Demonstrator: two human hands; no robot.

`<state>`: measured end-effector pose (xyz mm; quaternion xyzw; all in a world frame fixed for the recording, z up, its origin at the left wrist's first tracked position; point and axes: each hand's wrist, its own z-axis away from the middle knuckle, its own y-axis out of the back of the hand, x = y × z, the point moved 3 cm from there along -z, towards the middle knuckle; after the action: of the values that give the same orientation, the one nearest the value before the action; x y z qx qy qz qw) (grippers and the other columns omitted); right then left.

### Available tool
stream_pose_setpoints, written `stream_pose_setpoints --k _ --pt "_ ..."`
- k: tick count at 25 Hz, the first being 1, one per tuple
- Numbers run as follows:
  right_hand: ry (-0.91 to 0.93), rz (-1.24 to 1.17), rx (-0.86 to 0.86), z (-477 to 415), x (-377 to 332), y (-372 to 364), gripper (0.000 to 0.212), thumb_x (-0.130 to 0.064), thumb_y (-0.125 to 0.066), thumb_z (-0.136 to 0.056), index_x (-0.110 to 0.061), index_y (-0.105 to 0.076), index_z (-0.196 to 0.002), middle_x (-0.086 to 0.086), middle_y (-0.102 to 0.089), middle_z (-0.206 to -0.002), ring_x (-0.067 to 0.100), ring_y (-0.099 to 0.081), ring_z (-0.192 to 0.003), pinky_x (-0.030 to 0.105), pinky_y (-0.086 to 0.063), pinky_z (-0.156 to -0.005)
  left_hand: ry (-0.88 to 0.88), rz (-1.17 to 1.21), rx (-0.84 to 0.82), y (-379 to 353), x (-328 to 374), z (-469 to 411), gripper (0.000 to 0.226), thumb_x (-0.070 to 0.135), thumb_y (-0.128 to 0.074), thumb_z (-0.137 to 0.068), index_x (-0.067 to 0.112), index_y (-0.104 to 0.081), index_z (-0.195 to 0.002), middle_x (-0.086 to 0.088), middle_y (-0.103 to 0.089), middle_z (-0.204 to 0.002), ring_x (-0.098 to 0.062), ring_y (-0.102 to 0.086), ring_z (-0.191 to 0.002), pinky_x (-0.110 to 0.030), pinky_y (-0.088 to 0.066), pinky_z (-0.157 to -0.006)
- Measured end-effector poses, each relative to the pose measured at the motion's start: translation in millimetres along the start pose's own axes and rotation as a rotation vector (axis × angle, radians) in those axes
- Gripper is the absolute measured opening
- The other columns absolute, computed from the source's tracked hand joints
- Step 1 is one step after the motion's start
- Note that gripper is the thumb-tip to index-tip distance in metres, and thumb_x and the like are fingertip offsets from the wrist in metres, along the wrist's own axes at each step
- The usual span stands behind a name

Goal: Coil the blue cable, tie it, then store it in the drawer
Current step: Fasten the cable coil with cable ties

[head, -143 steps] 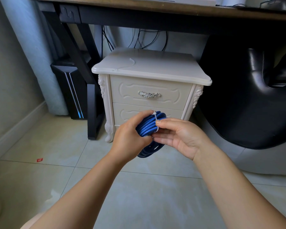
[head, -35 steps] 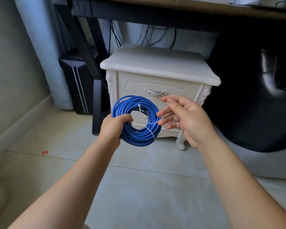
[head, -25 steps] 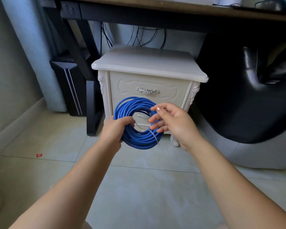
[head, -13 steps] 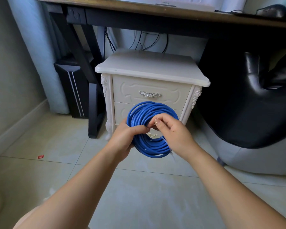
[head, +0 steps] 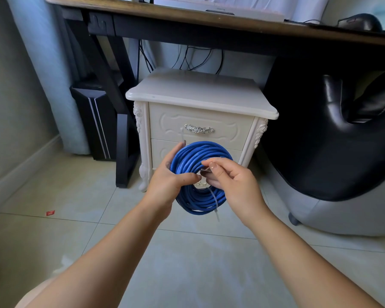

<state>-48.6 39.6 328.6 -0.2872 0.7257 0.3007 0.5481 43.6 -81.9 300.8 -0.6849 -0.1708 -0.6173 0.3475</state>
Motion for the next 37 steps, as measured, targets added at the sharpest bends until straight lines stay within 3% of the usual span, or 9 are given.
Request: stream_pose_setpoints --k 3,6,12,17,20,23,26,29,37 --pt "-0.190 -0.198 0.032 0 2 -1 0.019 -0.020 -0.053 -0.100 -0.018 -0.071 -0.102 0.011 -0.074 -0.102 0.023 -0.074 -0.092 0.041 -0.058 -0.089 0.003 0.013 0.004 -1 -1 3 0.085 -0.003 -0.074 -0.058 0.034 -0.055 -0.132 -0.002 -0.072 -0.115 -0.017 -0.070 -0.099 -0.024 -0.053 -0.078" --pt "-0.246 -0.351 0.037 0 1 -1 0.017 -0.018 -0.056 -0.097 -0.012 -0.070 -0.103 0.019 -0.074 -0.098 0.031 -0.073 -0.093 0.043 -0.058 -0.087 -0.004 0.007 -0.017 -2 -2 4 0.085 -0.005 -0.073 -0.060 0.029 -0.053 -0.134 -0.005 -0.071 -0.117 -0.020 -0.069 -0.105 -0.028 -0.053 -0.084" --pt "-0.218 -0.413 0.051 0 6 -2 0.020 -0.012 -0.064 -0.090 -0.006 -0.070 -0.107 0.017 -0.075 -0.102 0.031 -0.072 -0.095 0.038 -0.059 -0.085 -0.027 -0.001 -0.036 -1 0 3 0.082 -0.004 -0.075 -0.063 0.024 -0.052 -0.137 -0.008 -0.070 -0.118 -0.025 -0.068 -0.108 -0.034 -0.054 -0.092" --pt "-0.283 -0.505 0.019 -2 9 0 0.026 -0.021 -0.068 -0.079 -0.009 -0.073 -0.102 0.010 -0.074 -0.094 0.027 -0.071 -0.093 0.043 -0.056 -0.090 -0.049 -0.077 -0.022 -3 4 5 0.077 -0.001 -0.083 -0.069 0.032 -0.053 -0.132 0.003 -0.070 -0.117 -0.014 -0.068 -0.105 -0.028 -0.054 -0.089" --pt "-0.328 -0.558 0.027 -4 10 0 0.028 -0.020 -0.068 -0.078 -0.006 -0.071 -0.103 0.014 -0.072 -0.095 0.031 -0.070 -0.091 0.045 -0.057 -0.089 -0.060 -0.102 -0.042 -9 7 10 0.067 0.020 -0.084 -0.070 0.033 -0.054 -0.129 0.008 -0.069 -0.118 -0.007 -0.068 -0.103 -0.019 -0.054 -0.079" --pt "-0.333 -0.586 0.025 -3 9 -4 0.026 -0.014 -0.066 -0.085 0.000 -0.068 -0.108 0.019 -0.072 -0.101 0.035 -0.070 -0.097 0.043 -0.058 -0.086 -0.036 -0.046 0.051 -15 13 14 0.029 0.047 -0.065 -0.086 0.032 -0.066 -0.111 0.008 -0.074 -0.104 -0.005 -0.071 -0.093 -0.015 -0.053 -0.070" --pt "-0.338 -0.541 0.031 0 8 -8 0.013 -0.011 -0.064 -0.090 -0.004 -0.071 -0.099 0.018 -0.073 -0.098 0.033 -0.071 -0.097 0.042 -0.058 -0.085 -0.035 -0.020 0.177 -12 15 11 0.021 0.036 -0.061 -0.094 0.021 -0.072 -0.102 0.000 -0.076 -0.094 -0.009 -0.073 -0.080 -0.017 -0.054 -0.062" --pt "-0.361 -0.508 0.043 1 6 -11 0.008 -0.009 -0.065 -0.089 -0.006 -0.071 -0.094 0.016 -0.073 -0.092 0.032 -0.072 -0.092 0.044 -0.057 -0.087 -0.033 0.005 0.170 -8 15 10 0.017 0.020 -0.066 -0.092 0.017 -0.072 -0.107 -0.003 -0.076 -0.100 -0.013 -0.073 -0.084 -0.021 -0.056 -0.067" --pt "-0.359 -0.384 0.069 -1 -1 -6 0.004 -0.007 -0.067 -0.087 -0.008 -0.071 -0.089 0.012 -0.073 -0.084 0.030 -0.073 -0.085 0.041 -0.060 -0.082 -0.141 -0.047 0.097 -13 19 16 0.024 0.010 -0.057 -0.097 0.021 -0.070 -0.113 0.019 -0.075 -0.093 -0.001 -0.071 -0.092 -0.014 -0.053 -0.071"
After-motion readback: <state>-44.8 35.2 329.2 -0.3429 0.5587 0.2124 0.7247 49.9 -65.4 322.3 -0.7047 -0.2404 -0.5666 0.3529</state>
